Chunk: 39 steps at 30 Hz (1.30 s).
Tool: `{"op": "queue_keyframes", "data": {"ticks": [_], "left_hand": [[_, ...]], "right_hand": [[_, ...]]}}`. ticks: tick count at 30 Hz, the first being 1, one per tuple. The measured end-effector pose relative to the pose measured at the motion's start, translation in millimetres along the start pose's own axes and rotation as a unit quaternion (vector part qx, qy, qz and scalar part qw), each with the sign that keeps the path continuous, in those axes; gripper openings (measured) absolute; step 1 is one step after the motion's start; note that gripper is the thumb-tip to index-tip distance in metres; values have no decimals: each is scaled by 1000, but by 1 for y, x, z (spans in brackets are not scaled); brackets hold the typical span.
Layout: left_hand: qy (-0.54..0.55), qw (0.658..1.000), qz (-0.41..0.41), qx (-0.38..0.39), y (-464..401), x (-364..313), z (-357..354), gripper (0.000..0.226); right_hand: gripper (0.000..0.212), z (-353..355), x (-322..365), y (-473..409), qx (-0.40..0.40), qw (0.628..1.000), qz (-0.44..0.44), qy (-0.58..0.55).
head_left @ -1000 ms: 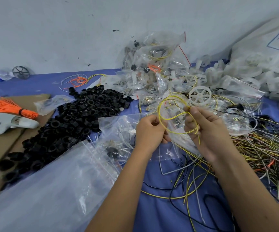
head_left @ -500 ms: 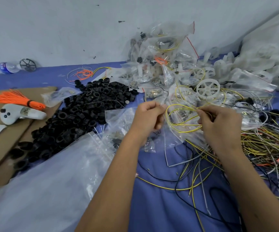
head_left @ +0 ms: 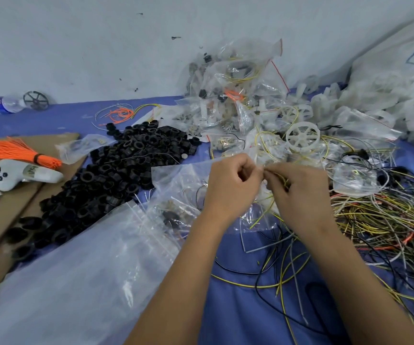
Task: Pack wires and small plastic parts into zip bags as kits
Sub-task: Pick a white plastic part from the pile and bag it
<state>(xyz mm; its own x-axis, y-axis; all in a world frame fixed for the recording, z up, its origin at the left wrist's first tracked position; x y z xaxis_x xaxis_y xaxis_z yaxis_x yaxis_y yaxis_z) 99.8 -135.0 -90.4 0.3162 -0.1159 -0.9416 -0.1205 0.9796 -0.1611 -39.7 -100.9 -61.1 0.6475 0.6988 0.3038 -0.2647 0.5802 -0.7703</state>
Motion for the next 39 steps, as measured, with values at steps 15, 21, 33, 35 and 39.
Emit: {"op": "queue_keyframes", "data": {"ticks": [15, 21, 33, 35, 39], "left_hand": [[-86, 972, -165, -144, 39, -40, -10, 32], [-62, 967, -196, -151, 46, -49, -6, 27], [-74, 970, -147, -177, 37, -40, 3, 31], [-71, 969, -137, -192, 35, -38, 7, 33], [-83, 973, -134, -171, 35, -35, -1, 30]], "right_hand": [[48, -43, -8, 20, 89, 844, -228, -477], [40, -45, -5, 18, 91, 878, -197, -427], [25, -50, -4, 19, 65, 809, -260, -523], [21, -56, 1, 22, 77, 750, -288, -590], [37, -47, -7, 15, 167, 947, -149, -232]]}}
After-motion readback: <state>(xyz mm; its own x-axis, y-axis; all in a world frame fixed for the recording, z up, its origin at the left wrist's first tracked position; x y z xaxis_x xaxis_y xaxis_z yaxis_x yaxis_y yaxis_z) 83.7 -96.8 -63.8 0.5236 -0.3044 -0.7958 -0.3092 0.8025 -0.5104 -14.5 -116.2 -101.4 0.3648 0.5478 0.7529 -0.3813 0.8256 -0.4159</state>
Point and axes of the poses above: each hand's wrist, its own y-axis away from the middle knuckle, its own z-axis out of the back of the hand, x = y × z, the point moved 8 cm from there along -y, towards the middle knuckle, and after that the axes turned 15 degrees about z, right-handed, at the moved point
